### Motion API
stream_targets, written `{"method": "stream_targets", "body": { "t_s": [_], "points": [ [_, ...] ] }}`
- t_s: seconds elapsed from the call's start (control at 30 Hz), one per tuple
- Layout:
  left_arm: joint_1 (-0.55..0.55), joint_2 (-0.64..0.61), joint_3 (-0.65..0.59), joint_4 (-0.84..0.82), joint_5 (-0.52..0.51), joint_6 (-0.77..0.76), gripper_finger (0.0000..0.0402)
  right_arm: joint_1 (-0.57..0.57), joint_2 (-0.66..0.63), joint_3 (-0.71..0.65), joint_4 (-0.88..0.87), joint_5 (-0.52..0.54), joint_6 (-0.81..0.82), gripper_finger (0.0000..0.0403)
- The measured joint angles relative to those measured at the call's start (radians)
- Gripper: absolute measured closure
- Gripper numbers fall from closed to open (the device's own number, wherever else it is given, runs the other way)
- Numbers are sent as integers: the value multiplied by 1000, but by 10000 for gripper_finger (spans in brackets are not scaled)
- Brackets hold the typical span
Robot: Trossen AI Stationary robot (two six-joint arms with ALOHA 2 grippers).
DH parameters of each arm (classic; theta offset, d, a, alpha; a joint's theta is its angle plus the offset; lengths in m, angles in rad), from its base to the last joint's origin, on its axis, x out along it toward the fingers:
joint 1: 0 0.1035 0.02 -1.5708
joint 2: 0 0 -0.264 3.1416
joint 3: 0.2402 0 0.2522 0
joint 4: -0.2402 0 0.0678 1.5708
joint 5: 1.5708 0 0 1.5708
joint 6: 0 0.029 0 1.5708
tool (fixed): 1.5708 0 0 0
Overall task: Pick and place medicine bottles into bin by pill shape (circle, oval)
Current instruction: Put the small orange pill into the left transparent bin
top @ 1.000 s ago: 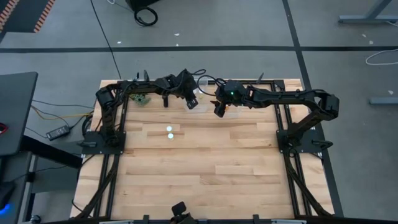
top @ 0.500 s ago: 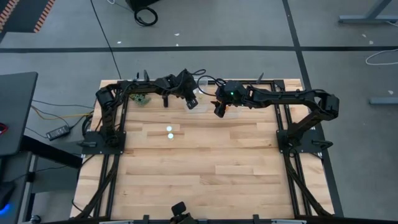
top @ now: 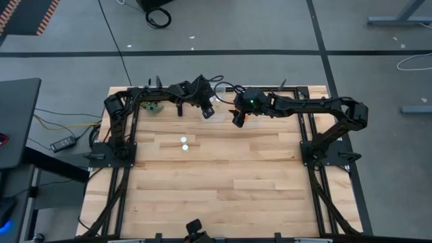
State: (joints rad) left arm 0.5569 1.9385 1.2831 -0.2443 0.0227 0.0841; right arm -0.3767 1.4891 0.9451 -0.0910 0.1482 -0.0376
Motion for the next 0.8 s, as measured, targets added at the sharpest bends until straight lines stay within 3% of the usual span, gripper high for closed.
{"method": "stream_targets", "body": {
  "t_s": [0.8],
  "points": [
    [0, 0, 0, -2, 0, -2, 287, 0, 0, 0, 0, 0, 0, 157]
  ]
}}
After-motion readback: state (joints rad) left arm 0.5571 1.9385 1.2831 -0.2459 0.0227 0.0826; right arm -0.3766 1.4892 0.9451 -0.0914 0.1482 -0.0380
